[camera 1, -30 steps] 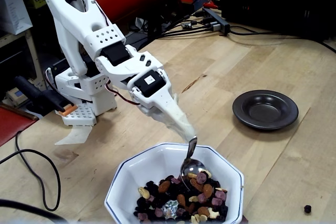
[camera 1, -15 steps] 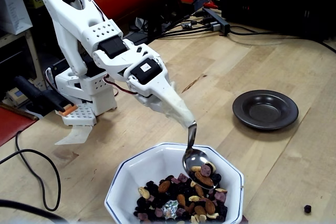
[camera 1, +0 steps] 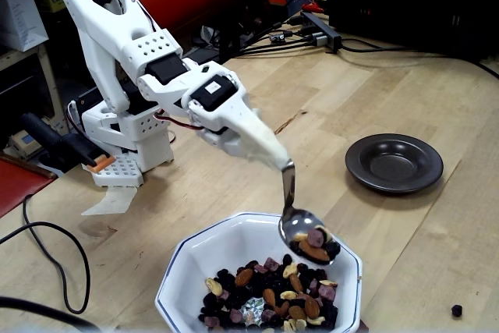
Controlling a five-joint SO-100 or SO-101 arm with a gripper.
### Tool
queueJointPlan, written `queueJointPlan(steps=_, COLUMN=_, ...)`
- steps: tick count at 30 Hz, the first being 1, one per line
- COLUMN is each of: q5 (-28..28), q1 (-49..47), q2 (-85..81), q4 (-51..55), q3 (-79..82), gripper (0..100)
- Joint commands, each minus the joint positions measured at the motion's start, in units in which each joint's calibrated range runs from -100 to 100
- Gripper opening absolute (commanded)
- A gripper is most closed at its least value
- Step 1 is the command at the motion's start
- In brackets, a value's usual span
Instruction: Use spoon to transfer food from the white bowl to brown plate
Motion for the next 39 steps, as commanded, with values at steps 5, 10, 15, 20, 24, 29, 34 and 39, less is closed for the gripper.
queueJointPlan(steps=5, q5=0.0, q1=0.4, q2=-2.5, q4=-8.0, q3=-3.1, gripper=4)
queueJointPlan(steps=10, q5=0.0, q1=-0.1, q2=-2.6, q4=-8.5, q3=-3.1, gripper=4)
queueJointPlan(steps=15, q5=0.0, q1=-0.4, q2=-2.6, q4=-8.3, q3=-3.2, gripper=4)
queueJointPlan(steps=20, q5=0.1, q1=-3.9, q2=-2.6, q4=-8.3, q3=-3.2, gripper=4)
queueJointPlan(steps=24, q5=0.1, q1=-6.0, q2=-2.6, q4=-8.2, q3=-3.2, gripper=4)
queueJointPlan(steps=29, q5=0.1, q1=-8.7, q2=-2.6, q4=-8.2, q3=-3.2, gripper=4)
queueJointPlan(steps=34, q5=0.1, q1=-12.7, q2=-2.6, q4=-8.2, q3=-3.2, gripper=4)
queueJointPlan(steps=39, q5=0.1, q1=-17.5, q2=-2.6, q4=-8.2, q3=-3.2, gripper=4)
